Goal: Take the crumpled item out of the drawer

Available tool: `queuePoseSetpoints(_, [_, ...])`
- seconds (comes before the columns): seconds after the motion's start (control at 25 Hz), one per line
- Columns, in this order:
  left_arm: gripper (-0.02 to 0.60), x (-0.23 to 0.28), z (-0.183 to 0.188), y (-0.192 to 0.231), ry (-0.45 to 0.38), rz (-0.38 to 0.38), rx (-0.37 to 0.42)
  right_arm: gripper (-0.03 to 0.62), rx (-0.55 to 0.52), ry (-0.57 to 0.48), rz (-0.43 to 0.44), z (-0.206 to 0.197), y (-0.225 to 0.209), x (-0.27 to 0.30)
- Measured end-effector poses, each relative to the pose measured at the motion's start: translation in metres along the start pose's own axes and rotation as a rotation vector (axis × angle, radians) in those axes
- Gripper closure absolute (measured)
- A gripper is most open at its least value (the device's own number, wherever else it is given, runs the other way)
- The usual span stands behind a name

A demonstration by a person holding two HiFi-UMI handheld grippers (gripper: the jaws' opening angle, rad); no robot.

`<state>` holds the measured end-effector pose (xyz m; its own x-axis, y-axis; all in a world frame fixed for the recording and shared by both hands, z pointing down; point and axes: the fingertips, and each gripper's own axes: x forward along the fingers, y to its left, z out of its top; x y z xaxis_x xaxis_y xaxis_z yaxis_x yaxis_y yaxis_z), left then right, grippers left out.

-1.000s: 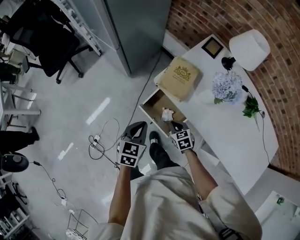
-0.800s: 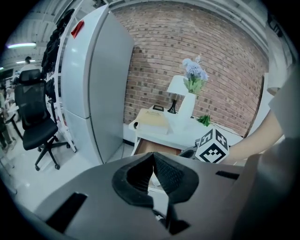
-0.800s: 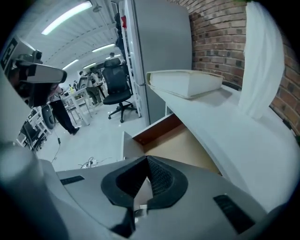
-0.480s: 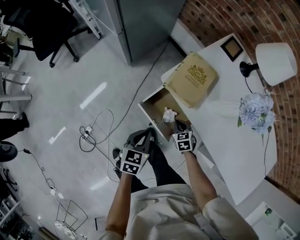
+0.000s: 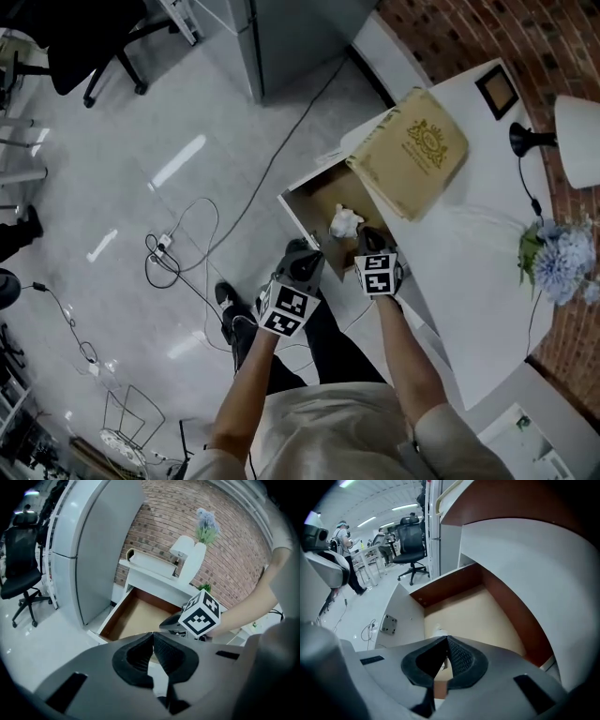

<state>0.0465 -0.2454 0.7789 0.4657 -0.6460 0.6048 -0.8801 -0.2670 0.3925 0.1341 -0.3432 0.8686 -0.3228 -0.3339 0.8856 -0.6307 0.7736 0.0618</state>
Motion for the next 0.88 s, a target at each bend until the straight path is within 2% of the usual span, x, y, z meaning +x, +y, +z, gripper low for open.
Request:
queuePoseSetpoints(0.12, [0.565,0.021,-0.010,0.005,-0.001,-0.014,-0.005,0.557,-0.072,0.020,0.019,0.000,0.003,0.005])
queuePoseSetpoints(0.32, [0.565,0.046,-0.021,0.009,-0.008,-0.040,-0.006,0.479,-0.163,0.040,0.005,-0.001,0.005,0.017])
queuePoseSetpoints(0.48, [0.565,0.054,-0.023,0.009,0.002,-0.051,0.006,0.479,-0.212,0.049,0.016,0.001,0.005,0.035])
queuePoseSetpoints(0.72, [0.565,0.063,-0.016,0.013,-0.026,-0.052,-0.027,0.477,-0.303,0.069,0.002,0.000,-0.003,0.061])
queuePoseSetpoints(0.88, [0.565,0.062,-0.015,0.018,-0.040,-0.047,-0.021,0.477,-0.361,0.131,-0.009,-0.006,-0.006,0.068])
